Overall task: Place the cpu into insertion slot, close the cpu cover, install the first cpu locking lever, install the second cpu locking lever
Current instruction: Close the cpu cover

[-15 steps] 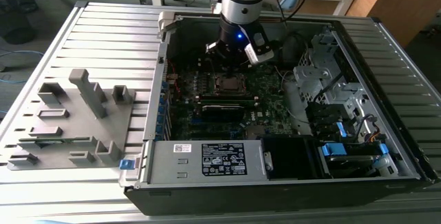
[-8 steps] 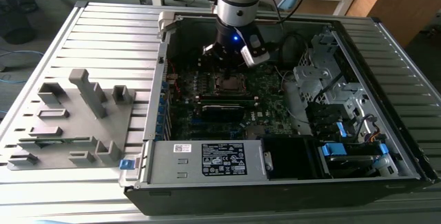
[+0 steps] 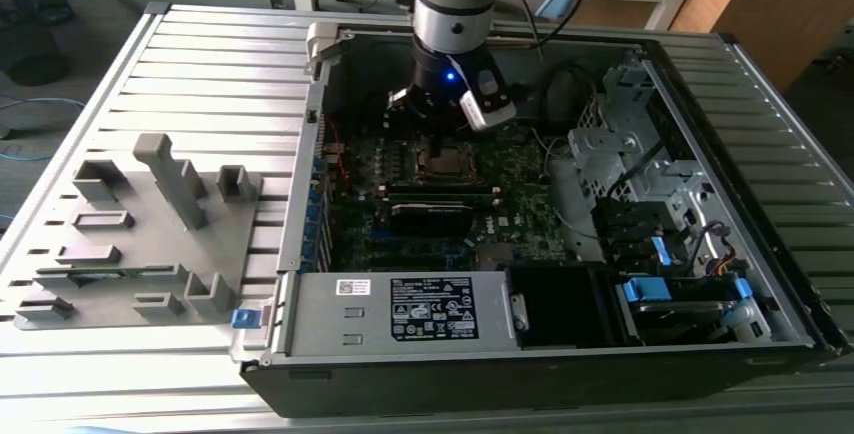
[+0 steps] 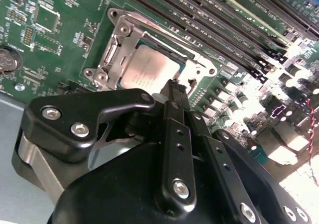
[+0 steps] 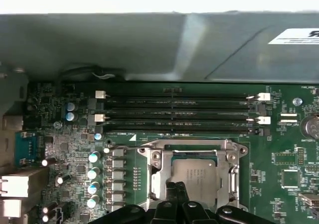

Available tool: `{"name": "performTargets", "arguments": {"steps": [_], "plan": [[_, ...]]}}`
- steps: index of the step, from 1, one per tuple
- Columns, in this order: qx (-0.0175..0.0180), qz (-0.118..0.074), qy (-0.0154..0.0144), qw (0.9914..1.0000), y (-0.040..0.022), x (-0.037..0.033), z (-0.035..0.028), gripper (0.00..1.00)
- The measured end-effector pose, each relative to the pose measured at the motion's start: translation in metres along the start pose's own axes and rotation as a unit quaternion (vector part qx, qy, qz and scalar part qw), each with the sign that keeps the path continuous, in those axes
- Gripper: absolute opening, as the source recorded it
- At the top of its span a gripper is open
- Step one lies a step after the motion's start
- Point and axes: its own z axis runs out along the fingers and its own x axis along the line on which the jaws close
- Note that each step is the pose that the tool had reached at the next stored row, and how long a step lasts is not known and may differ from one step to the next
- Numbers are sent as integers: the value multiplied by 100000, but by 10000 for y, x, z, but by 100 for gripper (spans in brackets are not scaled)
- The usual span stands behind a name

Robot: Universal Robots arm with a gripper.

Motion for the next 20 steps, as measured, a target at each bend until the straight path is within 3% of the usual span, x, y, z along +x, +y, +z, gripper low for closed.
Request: {"name": "performTargets", "arguments": {"steps": [9,20], "plan": [[366,107,-54,99999,-3,60,55,11],[447,973,-89,99994,-7,128,105,11]]}}
